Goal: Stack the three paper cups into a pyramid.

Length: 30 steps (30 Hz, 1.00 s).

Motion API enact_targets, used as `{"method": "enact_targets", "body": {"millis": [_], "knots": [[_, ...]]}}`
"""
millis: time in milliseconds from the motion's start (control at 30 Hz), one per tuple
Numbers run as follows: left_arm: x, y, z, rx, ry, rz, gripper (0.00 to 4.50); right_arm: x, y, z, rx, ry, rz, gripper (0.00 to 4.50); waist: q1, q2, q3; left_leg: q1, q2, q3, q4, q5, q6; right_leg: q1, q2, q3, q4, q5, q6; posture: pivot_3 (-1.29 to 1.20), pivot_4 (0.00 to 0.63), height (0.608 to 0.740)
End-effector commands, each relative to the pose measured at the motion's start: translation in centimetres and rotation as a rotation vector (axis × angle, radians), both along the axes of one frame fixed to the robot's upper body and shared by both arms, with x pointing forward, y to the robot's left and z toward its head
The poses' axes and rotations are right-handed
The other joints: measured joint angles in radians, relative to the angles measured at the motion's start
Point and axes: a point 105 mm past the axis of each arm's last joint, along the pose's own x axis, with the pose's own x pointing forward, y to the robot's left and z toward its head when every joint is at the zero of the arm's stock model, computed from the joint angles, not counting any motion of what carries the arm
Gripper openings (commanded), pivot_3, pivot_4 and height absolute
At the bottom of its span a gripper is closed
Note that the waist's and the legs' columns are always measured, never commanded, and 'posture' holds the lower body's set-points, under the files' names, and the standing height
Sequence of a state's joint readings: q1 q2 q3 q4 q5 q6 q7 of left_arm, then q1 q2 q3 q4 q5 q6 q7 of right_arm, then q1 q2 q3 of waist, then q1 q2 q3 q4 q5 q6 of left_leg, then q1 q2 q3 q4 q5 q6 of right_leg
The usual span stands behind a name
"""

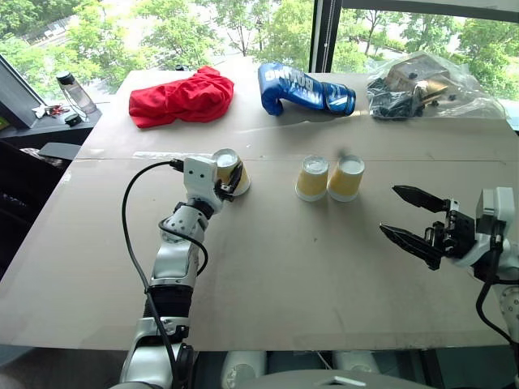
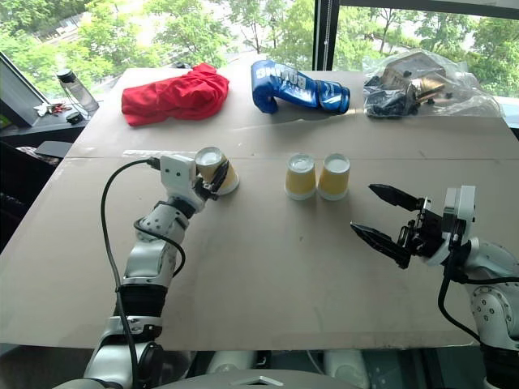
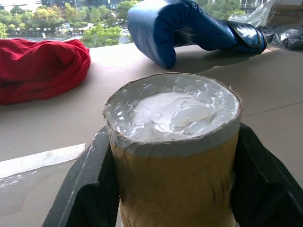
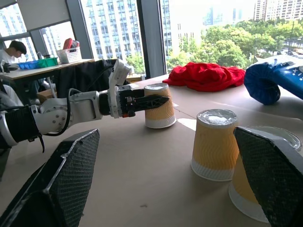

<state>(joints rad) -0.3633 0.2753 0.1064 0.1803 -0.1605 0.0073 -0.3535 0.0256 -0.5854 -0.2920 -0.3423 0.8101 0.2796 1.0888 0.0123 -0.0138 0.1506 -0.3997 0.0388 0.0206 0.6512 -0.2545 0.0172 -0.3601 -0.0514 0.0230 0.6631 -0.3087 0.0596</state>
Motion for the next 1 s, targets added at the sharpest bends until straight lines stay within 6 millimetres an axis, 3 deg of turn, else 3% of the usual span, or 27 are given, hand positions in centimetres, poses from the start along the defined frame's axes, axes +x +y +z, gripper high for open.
{"method": "enact_targets", "body": {"millis": [33, 233, 533, 767, 900, 1000], "knots": [[-0.2, -0.5, 1.8, 0.006, -0.072, -0.025, 2.19, -0.9, 0.4, 1.5, 0.015, -0.056, 0.043, 4.50, 0.000, 0.000, 0.000, 0.000, 0.000, 0.000, 0.000, 0.000, 0.000, 0.000, 0.000, 0.000, 0.000, 0.000, 0.000, 0.00, 0.150, 0.740], [-0.2, -0.6, 2.6, -0.001, -0.093, -0.031, 2.19, -1.2, 0.9, 1.5, 0.009, -0.050, 0.073, 4.50, 0.000, 0.000, 0.000, 0.000, 0.000, 0.000, 0.000, 0.000, 0.000, 0.000, 0.000, 0.000, 0.000, 0.000, 0.000, 0.00, 0.150, 0.740], [1.2, -3.3, 7.2, 0.053, -0.138, -0.173, 2.19, -0.4, 0.4, 2.0, 0.023, -0.083, 0.014, 4.50, 0.002, 0.000, 0.000, -0.001, -0.001, 0.000, 0.001, 0.000, 0.000, 0.000, 0.000, -0.001, 0.000, 0.000, 0.000, 0.00, 0.150, 0.740], [1.9, -10.6, 11.3, 0.063, -0.098, -0.543, 2.19, 1.5, -2.0, 1.2, 0.033, -0.084, -0.258, 4.50, 0.003, -0.001, 0.000, -0.002, -0.002, -0.001, 0.001, 0.002, -0.004, 0.000, 0.001, -0.002, 0.000, 0.000, 0.000, 0.00, 0.150, 0.740], [1.5, -14.7, 12.8, 0.058, -0.078, -0.746, 2.19, 1.6, -2.3, 1.0, 0.029, -0.081, -0.318, 4.50, 0.000, -0.001, 0.000, -0.002, -0.002, 0.000, 0.001, 0.003, -0.004, -0.001, 0.002, -0.001, 0.000, 0.000, 0.000, 0.00, 0.150, 0.740], [1.5, -16.6, 13.0, 0.074, -0.063, -0.824, 2.19, 1.7, -2.4, 0.8, 0.015, -0.072, -0.356, 4.50, -0.003, -0.001, 0.000, -0.002, -0.001, 0.000, 0.001, 0.003, -0.004, -0.002, 0.003, -0.001, 0.000, 0.000, 0.000, 0.00, 0.150, 0.740]]}}
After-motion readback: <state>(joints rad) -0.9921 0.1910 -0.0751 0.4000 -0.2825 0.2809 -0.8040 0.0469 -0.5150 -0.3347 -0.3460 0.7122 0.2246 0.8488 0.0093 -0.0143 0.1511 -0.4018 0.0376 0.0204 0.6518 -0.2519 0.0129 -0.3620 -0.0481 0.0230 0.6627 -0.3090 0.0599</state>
